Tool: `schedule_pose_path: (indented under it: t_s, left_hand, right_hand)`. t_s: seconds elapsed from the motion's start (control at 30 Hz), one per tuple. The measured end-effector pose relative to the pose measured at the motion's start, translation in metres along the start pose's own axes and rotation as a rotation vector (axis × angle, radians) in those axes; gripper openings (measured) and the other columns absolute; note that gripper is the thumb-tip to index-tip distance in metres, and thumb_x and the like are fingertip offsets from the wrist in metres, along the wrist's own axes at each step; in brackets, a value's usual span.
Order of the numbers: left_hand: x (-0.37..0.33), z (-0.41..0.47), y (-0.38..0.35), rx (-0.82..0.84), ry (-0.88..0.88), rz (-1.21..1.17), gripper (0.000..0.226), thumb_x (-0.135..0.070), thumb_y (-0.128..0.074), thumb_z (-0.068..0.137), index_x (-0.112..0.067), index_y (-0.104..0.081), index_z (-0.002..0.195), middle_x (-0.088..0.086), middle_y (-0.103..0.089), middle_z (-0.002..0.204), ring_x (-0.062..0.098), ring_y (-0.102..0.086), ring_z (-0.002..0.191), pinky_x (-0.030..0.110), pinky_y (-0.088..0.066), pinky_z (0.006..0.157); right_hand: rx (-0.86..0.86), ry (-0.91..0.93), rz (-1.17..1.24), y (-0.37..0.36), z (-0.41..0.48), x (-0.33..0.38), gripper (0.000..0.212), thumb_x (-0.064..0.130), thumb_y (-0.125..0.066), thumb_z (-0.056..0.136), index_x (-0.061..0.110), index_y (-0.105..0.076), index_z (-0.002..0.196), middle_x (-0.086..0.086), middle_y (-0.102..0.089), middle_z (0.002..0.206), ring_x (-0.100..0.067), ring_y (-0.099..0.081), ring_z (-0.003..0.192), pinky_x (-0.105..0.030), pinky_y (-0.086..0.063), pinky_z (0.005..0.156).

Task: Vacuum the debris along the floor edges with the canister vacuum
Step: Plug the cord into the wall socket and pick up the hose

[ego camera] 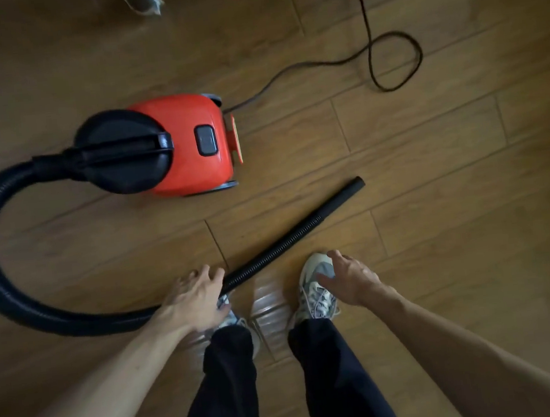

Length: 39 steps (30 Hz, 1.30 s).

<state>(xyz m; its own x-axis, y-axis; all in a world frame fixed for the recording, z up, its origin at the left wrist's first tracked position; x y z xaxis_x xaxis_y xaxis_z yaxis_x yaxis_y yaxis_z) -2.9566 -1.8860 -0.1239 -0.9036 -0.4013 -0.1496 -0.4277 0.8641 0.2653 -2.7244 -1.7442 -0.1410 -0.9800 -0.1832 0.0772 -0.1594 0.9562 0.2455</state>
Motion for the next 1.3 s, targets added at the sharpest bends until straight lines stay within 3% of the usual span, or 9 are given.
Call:
schedule_pose_path:
  t_s: [0.27, 0.4, 0.47, 0.57, 0.7, 0.8, 0.93, 1.07, 1.3]
  left_hand:
    - [0.001, 0.075, -0.032, 0.038, -0.028, -0.05, 0.068, -0.05, -0.054, 0.092, -0.015, -0.026, 0.143, 0.013, -0.04, 0.134, 0.036, -0.048, 0.121, 0.049, -0.043, 0.099]
    - [-0.009, 0.116, -0.041, 0.043, -0.06, -0.072, 0.07, -0.048, -0.055, 0.093, -0.017, -0.023, 0.146, 0.015, -0.039, 0.138, 0.038, -0.047, 0.124, 0.049, -0.044, 0.097]
    - [-0.019, 0.132, -0.044, 0.029, -0.097, -0.081, 0.065, -0.047, -0.056, 0.093, -0.018, -0.026, 0.143, 0.014, -0.044, 0.13, 0.037, -0.051, 0.119, 0.048, -0.047, 0.093]
    - [-0.029, 0.145, -0.052, -0.025, -0.129, -0.084, 0.055, -0.041, -0.054, 0.095, -0.019, -0.029, 0.14, 0.012, -0.052, 0.12, 0.035, -0.057, 0.111, 0.044, -0.049, 0.084]
    - [-0.034, 0.149, -0.06, -0.102, -0.146, -0.085, 0.049, -0.029, -0.054, 0.098, -0.018, -0.03, 0.14, 0.012, -0.055, 0.116, 0.035, -0.059, 0.107, 0.041, -0.045, 0.077]
    - [-0.029, 0.143, -0.059, -0.115, -0.116, -0.073, 0.048, -0.022, -0.055, 0.098, -0.018, -0.031, 0.14, 0.012, -0.055, 0.117, 0.034, -0.06, 0.106, 0.038, -0.04, 0.074]
    - [-0.024, 0.114, -0.051, -0.113, -0.119, -0.112, 0.055, -0.014, -0.056, 0.095, -0.02, -0.029, 0.143, 0.012, -0.056, 0.116, 0.035, -0.061, 0.104, 0.037, -0.039, 0.071]
    - [-0.026, 0.067, -0.037, -0.083, -0.149, -0.24, 0.06, -0.011, -0.055, 0.094, -0.024, -0.028, 0.146, 0.012, -0.058, 0.118, 0.033, -0.06, 0.104, 0.043, -0.051, 0.08]
    - [-0.017, -0.022, 0.001, -0.11, -0.263, -0.465, 0.048, -0.01, -0.051, 0.097, -0.028, -0.036, 0.139, 0.004, -0.055, 0.119, 0.023, -0.057, 0.105, 0.038, -0.047, 0.082]
  right_hand:
    - [-0.016, -0.09, 0.229, -0.031, 0.093, 0.003, 0.063, 0.049, -0.051, 0.096, 0.008, -0.039, 0.142, -0.019, -0.048, 0.142, -0.038, -0.046, 0.13, -0.04, -0.039, 0.102]
    - [-0.131, -0.171, 0.439, -0.029, 0.136, 0.002, 0.06, 0.047, -0.046, 0.1, -0.001, -0.046, 0.137, -0.022, -0.053, 0.135, -0.038, -0.051, 0.124, -0.037, -0.042, 0.098]
    - [-0.198, -0.241, 0.556, -0.031, 0.153, -0.002, 0.063, 0.049, -0.047, 0.099, -0.002, -0.048, 0.135, -0.023, -0.054, 0.133, -0.038, -0.051, 0.125, -0.035, -0.041, 0.097]
    - [-0.319, -0.272, 0.723, -0.036, 0.169, -0.002, 0.056, 0.045, -0.052, 0.098, -0.003, -0.056, 0.125, -0.021, -0.061, 0.122, -0.038, -0.058, 0.115, -0.032, -0.043, 0.084]
    - [-0.355, -0.413, 0.81, -0.039, 0.169, -0.003, 0.051, 0.041, -0.053, 0.099, -0.001, -0.055, 0.129, -0.021, -0.056, 0.129, -0.038, -0.054, 0.122, -0.037, -0.046, 0.1]
    - [-0.395, -0.46, 0.957, -0.043, 0.16, -0.003, 0.05, 0.044, -0.064, 0.088, 0.0, -0.064, 0.111, -0.019, -0.068, 0.113, -0.036, -0.065, 0.104, -0.04, -0.054, 0.092]
    - [-0.393, -0.408, 1.138, -0.046, 0.129, 0.003, 0.047, 0.047, -0.066, 0.072, 0.011, -0.066, 0.102, -0.011, -0.071, 0.096, -0.033, -0.07, 0.091, -0.047, -0.058, 0.087]
    - [-0.393, -0.339, 1.297, -0.024, 0.073, 0.023, 0.044, 0.04, -0.069, 0.072, 0.015, -0.056, 0.106, -0.007, -0.068, 0.097, -0.026, -0.069, 0.088, -0.049, -0.059, 0.086]
    - [-0.437, -0.012, 1.147, 0.044, -0.03, 0.077, 0.025, 0.027, -0.068, 0.088, 0.021, -0.05, 0.105, -0.013, -0.068, 0.101, -0.029, -0.068, 0.097, -0.053, -0.054, 0.093]
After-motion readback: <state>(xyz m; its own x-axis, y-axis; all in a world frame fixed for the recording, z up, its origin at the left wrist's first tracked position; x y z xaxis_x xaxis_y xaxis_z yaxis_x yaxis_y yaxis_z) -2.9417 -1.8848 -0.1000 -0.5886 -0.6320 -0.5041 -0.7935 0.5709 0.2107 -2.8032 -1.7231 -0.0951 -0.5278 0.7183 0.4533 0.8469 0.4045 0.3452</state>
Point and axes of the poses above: each hand's wrist, its own z-axis towards the middle knuckle, its own y-axis out of the back of the hand, x = y × z, the point moved 7 cm from there along z, towards the middle knuckle
